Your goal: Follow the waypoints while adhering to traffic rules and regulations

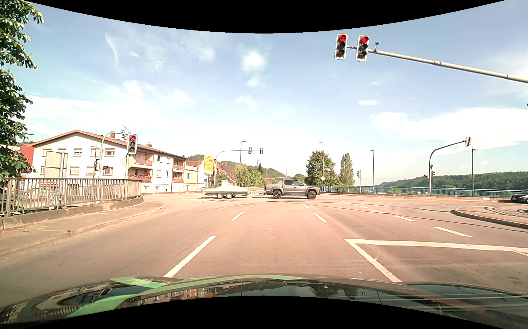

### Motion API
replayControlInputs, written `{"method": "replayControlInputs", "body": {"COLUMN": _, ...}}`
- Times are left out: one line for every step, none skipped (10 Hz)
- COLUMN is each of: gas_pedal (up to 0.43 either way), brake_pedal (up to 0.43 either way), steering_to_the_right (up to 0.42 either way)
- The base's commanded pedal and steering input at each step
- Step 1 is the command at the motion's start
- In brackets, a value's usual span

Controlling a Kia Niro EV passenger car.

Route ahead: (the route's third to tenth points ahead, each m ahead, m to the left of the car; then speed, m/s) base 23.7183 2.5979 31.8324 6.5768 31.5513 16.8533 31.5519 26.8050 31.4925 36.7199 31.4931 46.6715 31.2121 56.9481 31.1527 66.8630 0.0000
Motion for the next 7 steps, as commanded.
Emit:
{"method": "replayControlInputs", "body": {"gas_pedal": 0.000, "brake_pedal": 0.183, "steering_to_the_right": -0.008}}
{"method": "replayControlInputs", "body": {"gas_pedal": 0.000, "brake_pedal": 0.183, "steering_to_the_right": -0.008}}
{"method": "replayControlInputs", "body": {"gas_pedal": 0.000, "brake_pedal": 0.183, "steering_to_the_right": -0.008}}
{"method": "replayControlInputs", "body": {"gas_pedal": 0.000, "brake_pedal": 0.183, "steering_to_the_right": -0.008}}
{"method": "replayControlInputs", "body": {"gas_pedal": 0.000, "brake_pedal": 0.183, "steering_to_the_right": -0.008}}
{"method": "replayControlInputs", "body": {"gas_pedal": 0.000, "brake_pedal": 0.183, "steering_to_the_right": -0.008}}
{"method": "replayControlInputs", "body": {"gas_pedal": 0.000, "brake_pedal": 0.189, "steering_to_the_right": -0.008}}
